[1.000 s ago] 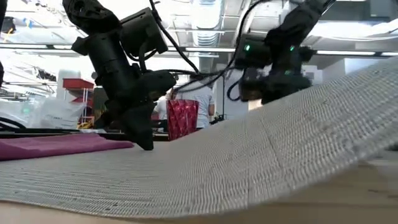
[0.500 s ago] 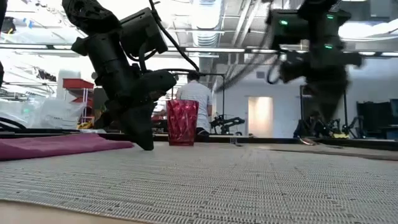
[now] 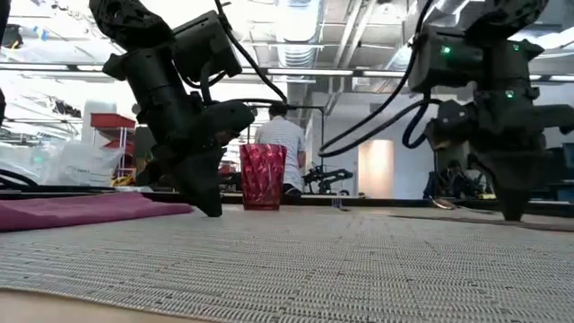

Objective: Set table place
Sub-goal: Put the blue knife on the middle right of the gray place mat

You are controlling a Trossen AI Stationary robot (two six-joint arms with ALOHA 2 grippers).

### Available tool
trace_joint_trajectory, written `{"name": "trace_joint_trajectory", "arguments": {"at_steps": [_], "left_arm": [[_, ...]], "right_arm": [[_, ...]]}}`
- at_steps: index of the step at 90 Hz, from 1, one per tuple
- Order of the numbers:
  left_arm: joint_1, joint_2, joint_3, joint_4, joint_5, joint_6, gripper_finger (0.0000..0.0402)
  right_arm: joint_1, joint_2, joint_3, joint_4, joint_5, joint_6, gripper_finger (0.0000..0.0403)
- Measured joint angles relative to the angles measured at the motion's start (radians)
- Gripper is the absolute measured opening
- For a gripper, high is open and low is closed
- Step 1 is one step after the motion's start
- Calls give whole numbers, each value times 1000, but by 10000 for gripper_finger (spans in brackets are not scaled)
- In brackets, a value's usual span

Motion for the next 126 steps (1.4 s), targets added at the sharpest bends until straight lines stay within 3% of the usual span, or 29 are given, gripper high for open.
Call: {"name": "trace_joint_trajectory", "arguments": {"at_steps": [18, 48, 61, 72, 105, 126], "left_arm": [[0, 0, 0, 1, 0, 7, 0], [0, 4, 0, 38, -1, 10, 0], [0, 5, -2, 62, -7, 9, 0], [0, 5, -2, 61, -21, 10, 0], [0, 3, -1, 61, -38, -21, 0], [0, 3, 0, 62, -39, -14, 0]], "right_arm": [[34, 10, 6, 45, -23, 39, 0], [69, 6, 59, 59, -29, -29, 0], [68, 5, 51, -34, 44, 88, 0], [52, 10, 33, 4, 92, 112, 0], [66, 43, 4, 229, -5, 117, 0], [89, 37, 35, 223, -45, 36, 0]]}}
